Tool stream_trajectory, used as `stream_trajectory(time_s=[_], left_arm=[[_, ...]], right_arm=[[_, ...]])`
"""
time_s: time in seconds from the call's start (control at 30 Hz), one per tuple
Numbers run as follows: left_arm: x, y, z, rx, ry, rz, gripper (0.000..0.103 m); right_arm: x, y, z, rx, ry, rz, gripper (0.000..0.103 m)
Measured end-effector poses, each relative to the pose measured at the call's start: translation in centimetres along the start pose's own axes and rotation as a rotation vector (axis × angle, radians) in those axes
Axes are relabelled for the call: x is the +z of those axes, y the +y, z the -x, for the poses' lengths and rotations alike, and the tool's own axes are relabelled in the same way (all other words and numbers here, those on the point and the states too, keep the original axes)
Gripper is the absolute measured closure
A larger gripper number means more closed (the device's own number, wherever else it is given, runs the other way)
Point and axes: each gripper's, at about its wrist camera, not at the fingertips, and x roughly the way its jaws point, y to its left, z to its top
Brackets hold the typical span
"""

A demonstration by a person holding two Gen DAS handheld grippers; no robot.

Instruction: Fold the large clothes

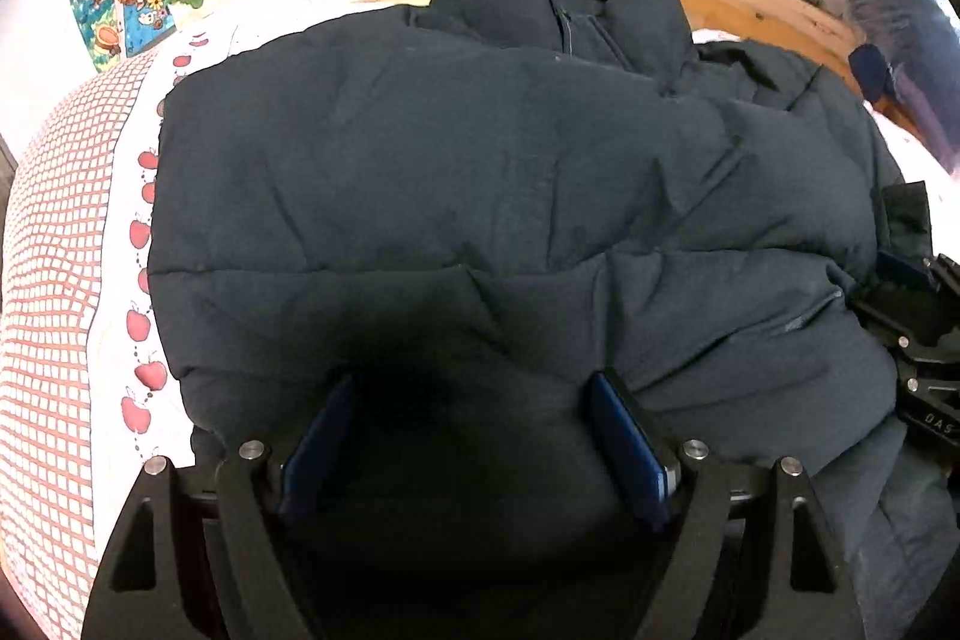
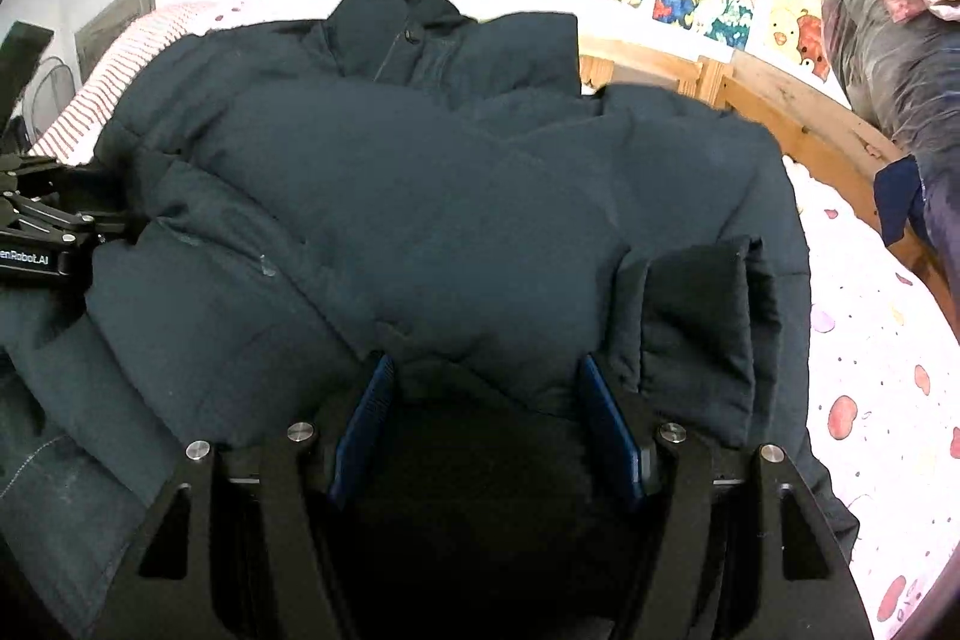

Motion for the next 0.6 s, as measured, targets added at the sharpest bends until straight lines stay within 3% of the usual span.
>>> stream_trajectory(time_s=[0.2,0.3,0.43,0.6], left_arm=[[0.8,1.8,1.8,-0.115,-0.027,0.071,0.021],[2.4,3.0,3.7,-0.151,-0.056,0.102,0.021],[5.6,4.5,5.1,-0.137,-0.107,0.114,0.018],[10.9,5.5,4.4,-0.136,-0.160,0.153,0.014]], right_arm=[[0.8,-1.6,2.8,0.038,-0.087,-0.061,0.042],[2.4,-2.5,4.2,0.059,-0.109,-0.056,0.032],[6.2,-3.8,4.8,0.055,-0.102,-0.022,0.029],[11.8,-5.7,2.0,0.120,-0.067,-0.106,0.021]])
